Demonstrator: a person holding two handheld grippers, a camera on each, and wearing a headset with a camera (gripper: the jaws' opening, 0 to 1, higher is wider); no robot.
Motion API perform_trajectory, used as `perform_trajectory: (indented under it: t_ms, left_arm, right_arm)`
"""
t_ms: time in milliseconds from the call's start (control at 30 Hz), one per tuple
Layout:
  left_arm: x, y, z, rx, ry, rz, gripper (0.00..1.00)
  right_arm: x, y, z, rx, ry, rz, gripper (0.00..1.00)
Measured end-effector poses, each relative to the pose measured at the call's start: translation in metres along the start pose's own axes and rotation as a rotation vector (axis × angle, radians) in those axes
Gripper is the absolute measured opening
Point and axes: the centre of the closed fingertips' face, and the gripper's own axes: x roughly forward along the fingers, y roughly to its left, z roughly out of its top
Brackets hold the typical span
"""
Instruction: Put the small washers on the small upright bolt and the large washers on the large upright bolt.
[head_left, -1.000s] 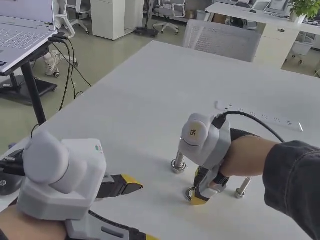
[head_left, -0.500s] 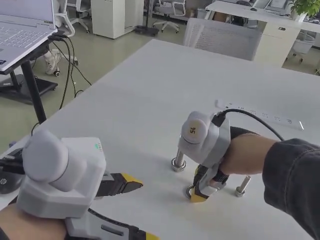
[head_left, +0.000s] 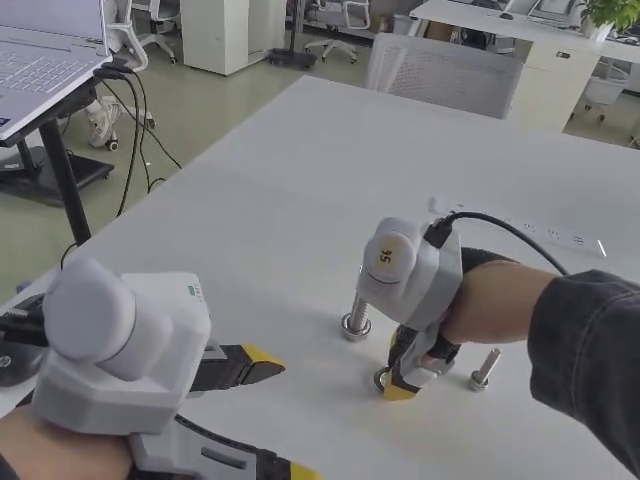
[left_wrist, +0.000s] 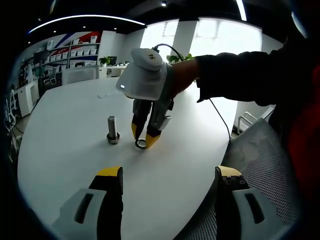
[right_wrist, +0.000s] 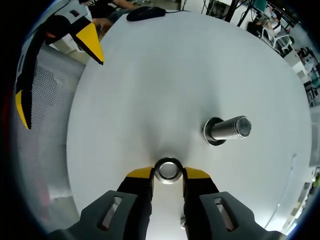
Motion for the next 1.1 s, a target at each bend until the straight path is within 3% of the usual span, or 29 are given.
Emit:
perform_trajectory:
  t_ms: [500, 767, 1100]
  left_arm:
    - [-0.001, -0.001, 0.000, 0.007, -0.004, -0.003, 0.74]
    - [-0.002, -0.003, 0.000, 0.013, -0.010, -0.005, 0.74]
    - [-0.003, -0.004, 0.003, 0.020, -0.016, -0.008, 0.74]
  right_arm:
    - [-0.013, -0.002, -0.003, -0.001, 0.009, -0.018, 0.24]
    - [-0.032, -0.001, -0.002, -0.006, 0.010, -0.029, 0.24]
    - [-0.069, -0.015, 0.008, -0.041, 0.010, -0.086, 0.24]
